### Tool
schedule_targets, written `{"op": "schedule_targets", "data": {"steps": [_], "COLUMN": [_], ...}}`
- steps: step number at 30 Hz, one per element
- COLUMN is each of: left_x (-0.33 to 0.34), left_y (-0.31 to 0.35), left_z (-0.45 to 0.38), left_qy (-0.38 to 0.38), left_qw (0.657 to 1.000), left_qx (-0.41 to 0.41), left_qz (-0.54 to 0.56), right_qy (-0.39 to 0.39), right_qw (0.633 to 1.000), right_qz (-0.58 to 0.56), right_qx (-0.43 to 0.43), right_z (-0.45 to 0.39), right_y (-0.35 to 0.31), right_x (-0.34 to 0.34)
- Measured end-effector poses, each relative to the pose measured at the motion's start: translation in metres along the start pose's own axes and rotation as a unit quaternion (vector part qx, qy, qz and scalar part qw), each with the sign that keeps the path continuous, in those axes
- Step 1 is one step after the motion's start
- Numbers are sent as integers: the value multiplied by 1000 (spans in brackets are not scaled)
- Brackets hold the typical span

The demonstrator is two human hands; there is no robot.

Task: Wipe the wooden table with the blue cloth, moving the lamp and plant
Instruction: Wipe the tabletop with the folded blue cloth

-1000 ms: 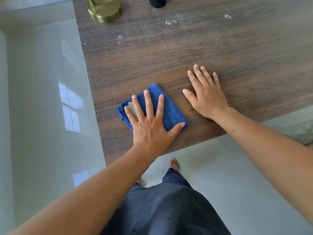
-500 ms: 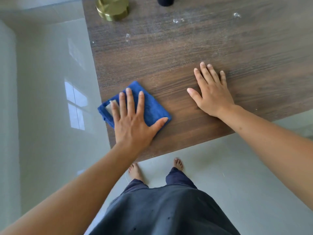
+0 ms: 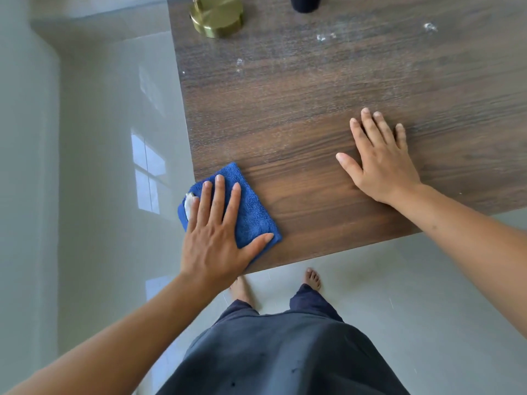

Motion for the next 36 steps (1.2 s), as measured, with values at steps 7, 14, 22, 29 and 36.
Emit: {"op": "schedule_targets", "data": {"steps": [7,14,22,29,36], "left_x": [4,4,8,-14,1], "left_y": [10,72,60,-19,45], "left_z": [8,-53,-31,-85,-35], "left_qy": [-3,-3,3,23,5], "left_qw": [999,1000,999,988,1000], "left_qx": [53,6,34,-143,18], "left_qz": [-7,18,6,52,20], "right_qy": [6,6,3,0,-3], "right_qw": [1000,1000,1000,1000,1000], "right_qz": [3,4,-13,1,0], "right_qx": [-2,2,-1,11,-1], "right_z": [0,1,0,2,1], "right_y": [0,0,4,0,3], "right_x": [-1,-3,-1,-2,-1]}}
Point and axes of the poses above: each hand's wrist, its own z-axis away from the middle knuckle, its own x-axis out of the palm, y = z × x, the point moved 2 cm from there along -z, towards the middle knuckle, and after that the axes turned 1 degree about -x, right-handed, at the moved point
